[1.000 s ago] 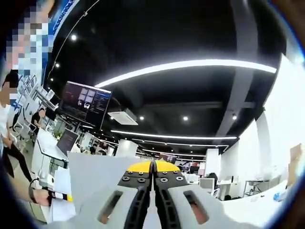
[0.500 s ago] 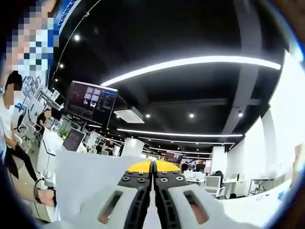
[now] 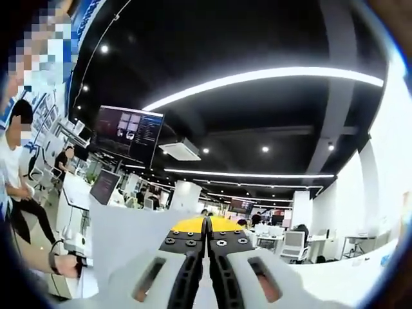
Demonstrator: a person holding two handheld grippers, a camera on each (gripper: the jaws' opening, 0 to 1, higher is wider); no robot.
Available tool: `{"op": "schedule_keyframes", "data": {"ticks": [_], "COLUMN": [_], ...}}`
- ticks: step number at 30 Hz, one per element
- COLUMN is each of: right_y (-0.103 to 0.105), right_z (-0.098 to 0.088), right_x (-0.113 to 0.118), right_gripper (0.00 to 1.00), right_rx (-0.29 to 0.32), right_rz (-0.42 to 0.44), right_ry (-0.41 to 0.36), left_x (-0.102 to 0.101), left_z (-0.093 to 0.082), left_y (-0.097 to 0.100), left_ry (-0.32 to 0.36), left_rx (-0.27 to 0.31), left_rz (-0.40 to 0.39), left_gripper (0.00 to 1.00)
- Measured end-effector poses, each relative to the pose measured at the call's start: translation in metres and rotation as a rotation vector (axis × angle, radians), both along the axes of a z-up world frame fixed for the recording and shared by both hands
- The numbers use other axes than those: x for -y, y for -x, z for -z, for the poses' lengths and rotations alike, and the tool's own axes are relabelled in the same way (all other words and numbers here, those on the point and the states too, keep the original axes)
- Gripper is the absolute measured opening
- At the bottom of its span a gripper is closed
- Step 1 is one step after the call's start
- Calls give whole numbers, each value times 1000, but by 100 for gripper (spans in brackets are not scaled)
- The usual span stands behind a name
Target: Organize the stack of printing papers by aligning and flattening the scattered papers on the table
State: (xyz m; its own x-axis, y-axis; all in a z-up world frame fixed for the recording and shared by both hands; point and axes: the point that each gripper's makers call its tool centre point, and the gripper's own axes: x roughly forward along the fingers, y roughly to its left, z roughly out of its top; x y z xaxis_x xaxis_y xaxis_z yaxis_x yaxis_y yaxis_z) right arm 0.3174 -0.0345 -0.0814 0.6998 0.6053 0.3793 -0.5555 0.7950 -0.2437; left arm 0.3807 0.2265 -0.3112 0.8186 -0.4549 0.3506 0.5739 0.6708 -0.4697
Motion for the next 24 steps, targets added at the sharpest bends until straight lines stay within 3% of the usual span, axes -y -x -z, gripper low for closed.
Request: {"op": "schedule_keyframes", "data": {"ticks": [14, 24], "right_y": [-29, -58], "right_z": [17, 31], "right_x": [-30, -42], "right_gripper": [0, 0], "right_rx": [-94, -179], "right_rz": [-49, -76], "right_ry": [72, 65], "left_x": [2, 2], "left_z": [-1, -1], "left_y": [2, 2], "left_ry": [3, 5], "left_rx": [4, 4], "left_rz": [4, 6], "left_gripper": [6, 7]}}
